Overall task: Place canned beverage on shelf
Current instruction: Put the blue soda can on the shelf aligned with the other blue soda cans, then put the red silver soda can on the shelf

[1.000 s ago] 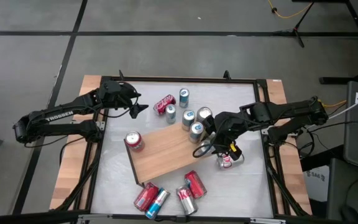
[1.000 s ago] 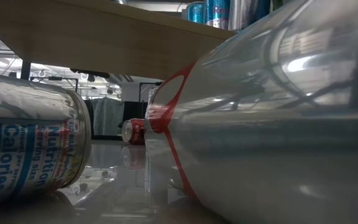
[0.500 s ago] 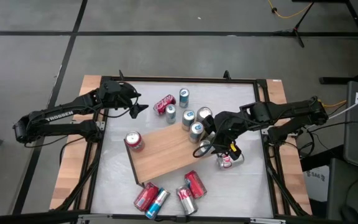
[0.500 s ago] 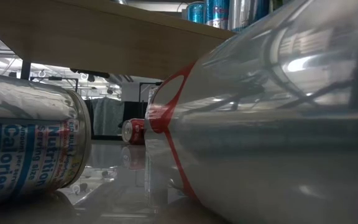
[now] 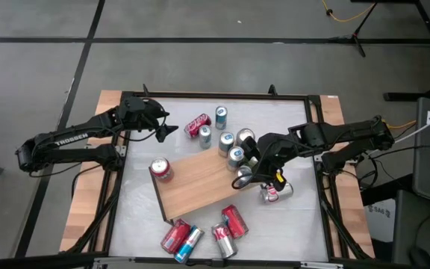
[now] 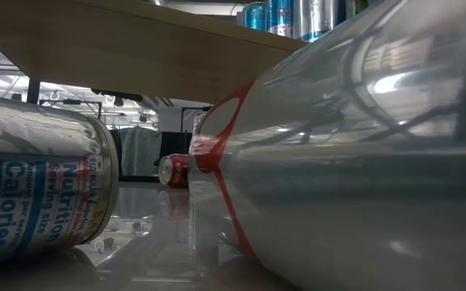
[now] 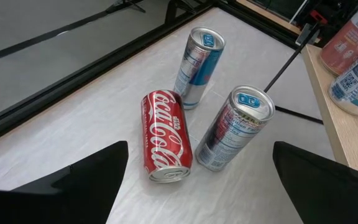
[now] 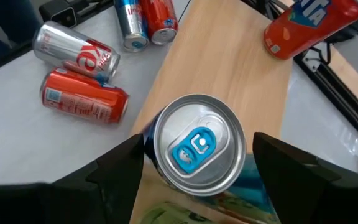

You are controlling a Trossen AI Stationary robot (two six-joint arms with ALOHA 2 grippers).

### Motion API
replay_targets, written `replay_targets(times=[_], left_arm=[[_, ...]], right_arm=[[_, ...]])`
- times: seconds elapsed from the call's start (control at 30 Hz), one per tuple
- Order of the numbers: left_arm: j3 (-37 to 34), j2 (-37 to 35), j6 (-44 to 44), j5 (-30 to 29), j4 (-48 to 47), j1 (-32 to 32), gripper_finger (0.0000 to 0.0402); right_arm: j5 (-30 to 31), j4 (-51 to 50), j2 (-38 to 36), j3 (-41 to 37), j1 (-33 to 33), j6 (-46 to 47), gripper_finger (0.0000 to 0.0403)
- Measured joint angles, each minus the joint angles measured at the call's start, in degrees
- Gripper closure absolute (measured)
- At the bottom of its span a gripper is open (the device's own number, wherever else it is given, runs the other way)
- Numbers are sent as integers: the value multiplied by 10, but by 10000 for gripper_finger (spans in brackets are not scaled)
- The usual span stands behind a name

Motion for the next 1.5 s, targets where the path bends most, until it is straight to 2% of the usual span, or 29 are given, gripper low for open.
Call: replay_targets(times=[1.0, 1.5], left_arm=[[0, 0, 0, 0, 0, 0, 7], [0, 0, 0, 0, 0, 0, 7]], right_arm=[[62, 34, -7, 1, 1, -1, 113], [62, 10, -9, 85, 1, 3, 113]])
